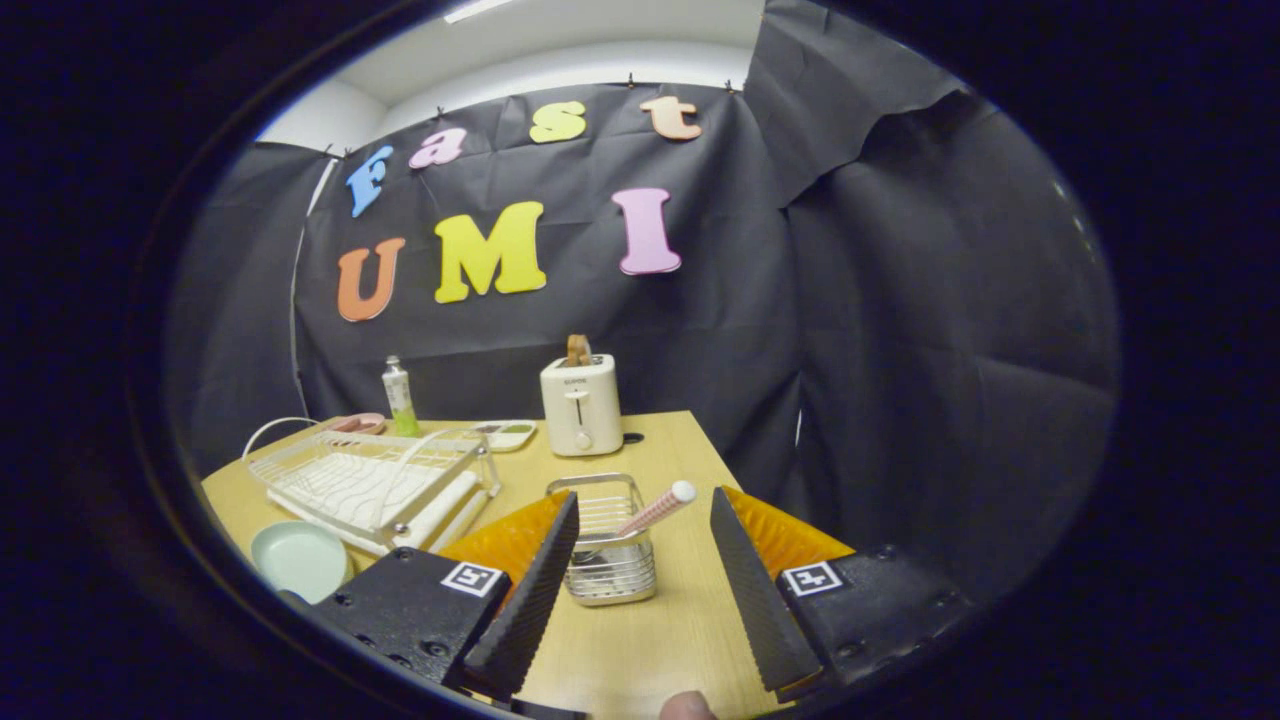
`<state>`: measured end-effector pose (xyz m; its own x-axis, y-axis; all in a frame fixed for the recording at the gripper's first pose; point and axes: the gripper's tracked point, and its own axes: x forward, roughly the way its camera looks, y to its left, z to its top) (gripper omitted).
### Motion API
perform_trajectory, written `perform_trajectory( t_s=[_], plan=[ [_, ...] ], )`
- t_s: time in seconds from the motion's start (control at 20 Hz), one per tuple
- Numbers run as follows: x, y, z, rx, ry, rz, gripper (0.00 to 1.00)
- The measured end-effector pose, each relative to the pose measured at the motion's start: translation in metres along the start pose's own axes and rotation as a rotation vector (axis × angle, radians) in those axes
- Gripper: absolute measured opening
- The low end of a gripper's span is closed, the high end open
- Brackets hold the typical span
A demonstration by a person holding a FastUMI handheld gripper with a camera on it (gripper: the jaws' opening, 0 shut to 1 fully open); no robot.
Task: Take the plate from the dish rack, then take the spoon from the basket and place it into the plate.
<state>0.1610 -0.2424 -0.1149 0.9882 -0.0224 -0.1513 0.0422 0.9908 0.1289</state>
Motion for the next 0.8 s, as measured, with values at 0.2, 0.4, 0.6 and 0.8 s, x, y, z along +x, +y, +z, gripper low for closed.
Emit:
perform_trajectory(
  t_s=[0.2,0.4,0.6,0.8],
  plan=[
    [0.020,0.007,-0.007,0.036,0.043,0.065,0.79],
    [0.031,0.008,-0.005,0.030,0.057,0.071,0.54],
    [0.030,0.018,-0.001,0.064,0.079,0.109,0.31],
    [0.029,0.029,0.007,0.085,0.110,0.157,0.14]
  ],
)
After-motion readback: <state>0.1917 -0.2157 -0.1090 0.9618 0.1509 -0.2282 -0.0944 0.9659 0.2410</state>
